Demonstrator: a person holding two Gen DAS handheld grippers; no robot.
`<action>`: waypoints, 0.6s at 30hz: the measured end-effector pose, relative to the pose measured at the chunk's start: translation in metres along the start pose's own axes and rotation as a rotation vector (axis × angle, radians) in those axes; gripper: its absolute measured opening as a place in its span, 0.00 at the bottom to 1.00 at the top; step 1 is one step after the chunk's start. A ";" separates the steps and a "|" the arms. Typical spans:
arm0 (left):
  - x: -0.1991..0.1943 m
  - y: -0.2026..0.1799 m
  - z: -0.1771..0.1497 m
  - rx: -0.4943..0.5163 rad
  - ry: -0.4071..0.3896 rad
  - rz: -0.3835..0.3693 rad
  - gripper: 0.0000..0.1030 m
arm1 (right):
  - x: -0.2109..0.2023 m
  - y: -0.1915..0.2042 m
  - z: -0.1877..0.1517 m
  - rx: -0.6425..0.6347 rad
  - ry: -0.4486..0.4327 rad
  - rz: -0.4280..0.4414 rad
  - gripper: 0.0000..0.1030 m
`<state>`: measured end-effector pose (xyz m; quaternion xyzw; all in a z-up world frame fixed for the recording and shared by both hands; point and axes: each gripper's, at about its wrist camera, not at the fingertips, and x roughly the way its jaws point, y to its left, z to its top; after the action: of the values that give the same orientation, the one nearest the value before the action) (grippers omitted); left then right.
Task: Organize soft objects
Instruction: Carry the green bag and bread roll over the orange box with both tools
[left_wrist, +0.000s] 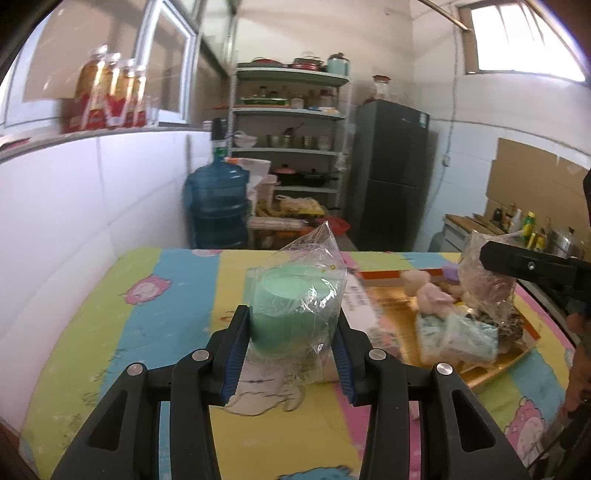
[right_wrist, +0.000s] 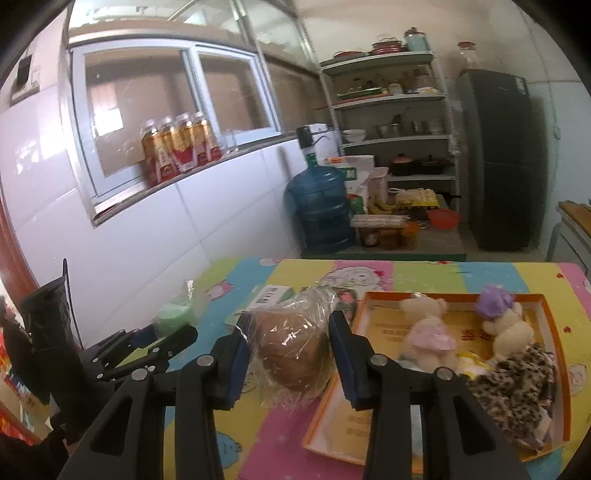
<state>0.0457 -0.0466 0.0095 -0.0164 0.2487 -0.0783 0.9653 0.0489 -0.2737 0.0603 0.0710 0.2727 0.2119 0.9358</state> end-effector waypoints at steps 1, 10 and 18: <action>0.001 -0.005 0.001 0.007 0.000 -0.010 0.42 | -0.003 -0.004 -0.001 0.007 -0.003 -0.005 0.41; 0.017 -0.054 0.012 0.058 0.009 -0.100 0.42 | -0.027 -0.042 -0.007 0.056 -0.030 -0.052 0.41; 0.035 -0.091 0.021 0.072 0.029 -0.173 0.42 | -0.047 -0.078 -0.012 0.112 -0.064 -0.100 0.41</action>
<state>0.0728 -0.1424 0.0179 -0.0018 0.2574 -0.1703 0.9512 0.0347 -0.3645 0.0538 0.1162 0.2572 0.1471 0.9480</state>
